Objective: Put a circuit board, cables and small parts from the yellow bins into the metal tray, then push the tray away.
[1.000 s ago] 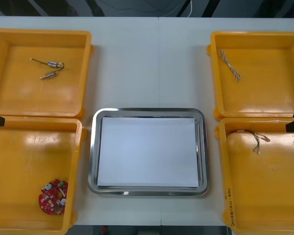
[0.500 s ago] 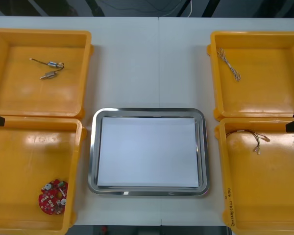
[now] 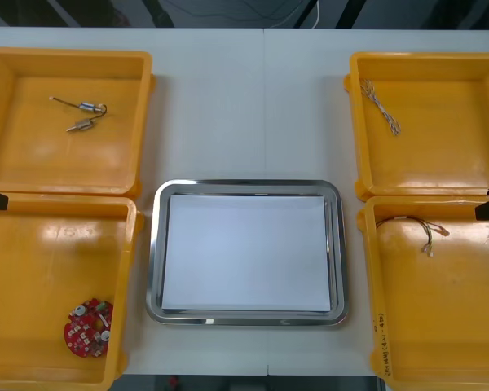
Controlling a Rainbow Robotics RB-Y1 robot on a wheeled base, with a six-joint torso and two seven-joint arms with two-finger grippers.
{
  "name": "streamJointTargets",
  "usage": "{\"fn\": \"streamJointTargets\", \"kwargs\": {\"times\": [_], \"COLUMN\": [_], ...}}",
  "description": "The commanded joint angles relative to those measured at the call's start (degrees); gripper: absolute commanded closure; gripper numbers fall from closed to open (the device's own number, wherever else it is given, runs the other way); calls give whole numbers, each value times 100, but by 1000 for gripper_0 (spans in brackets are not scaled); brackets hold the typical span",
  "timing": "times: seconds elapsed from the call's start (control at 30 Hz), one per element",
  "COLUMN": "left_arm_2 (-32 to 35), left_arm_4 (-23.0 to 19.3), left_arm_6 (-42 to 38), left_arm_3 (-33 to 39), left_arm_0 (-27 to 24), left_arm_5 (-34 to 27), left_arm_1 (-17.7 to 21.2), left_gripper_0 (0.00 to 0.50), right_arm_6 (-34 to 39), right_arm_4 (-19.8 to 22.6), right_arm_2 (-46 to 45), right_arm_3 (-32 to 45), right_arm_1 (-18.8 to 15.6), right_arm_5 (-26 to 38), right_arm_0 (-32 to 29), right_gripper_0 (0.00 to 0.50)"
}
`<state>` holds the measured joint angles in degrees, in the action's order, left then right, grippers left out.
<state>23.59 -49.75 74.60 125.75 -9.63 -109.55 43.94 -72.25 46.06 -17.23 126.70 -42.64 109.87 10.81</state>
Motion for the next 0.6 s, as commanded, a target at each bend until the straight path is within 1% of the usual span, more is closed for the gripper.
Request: {"fn": "streamJointTargets", "kwargs": {"times": [0.03, 0.6], "left_arm_2": [85, 85], "left_arm_4": [-44, -44], "left_arm_6": [-464, -464], "left_arm_3": [134, 134], "left_arm_0": [-74, -74], "left_arm_5": [-45, -45], "left_arm_1": [264, 264], "left_gripper_0": [0, 0], "right_arm_6": [203, 203], "right_arm_4": [34, 34], "right_arm_2": [-185, -185], "right_arm_3": [136, 136], "right_arm_1": [-174, -174], "right_arm_5": [13, 13], "right_arm_0": [-35, -35], "right_gripper_0": [0, 0]}}
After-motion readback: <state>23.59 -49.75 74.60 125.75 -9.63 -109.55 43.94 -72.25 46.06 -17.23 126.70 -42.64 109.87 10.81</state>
